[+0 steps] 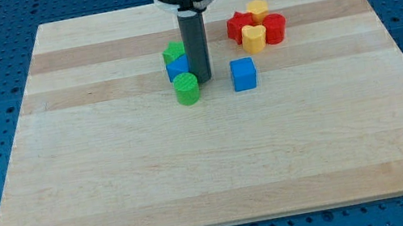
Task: Place your arm on the right side of cube
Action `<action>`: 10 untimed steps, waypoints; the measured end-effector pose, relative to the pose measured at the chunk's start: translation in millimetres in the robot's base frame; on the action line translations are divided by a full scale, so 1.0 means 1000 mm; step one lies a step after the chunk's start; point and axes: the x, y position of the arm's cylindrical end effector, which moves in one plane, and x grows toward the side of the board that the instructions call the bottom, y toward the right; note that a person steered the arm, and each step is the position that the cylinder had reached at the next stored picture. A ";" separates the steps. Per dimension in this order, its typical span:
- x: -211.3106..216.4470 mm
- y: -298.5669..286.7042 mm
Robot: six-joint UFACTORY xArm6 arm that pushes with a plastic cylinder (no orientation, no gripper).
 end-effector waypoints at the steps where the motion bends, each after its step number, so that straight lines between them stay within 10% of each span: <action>1: 0.000 -0.003; 10: 0.001 0.104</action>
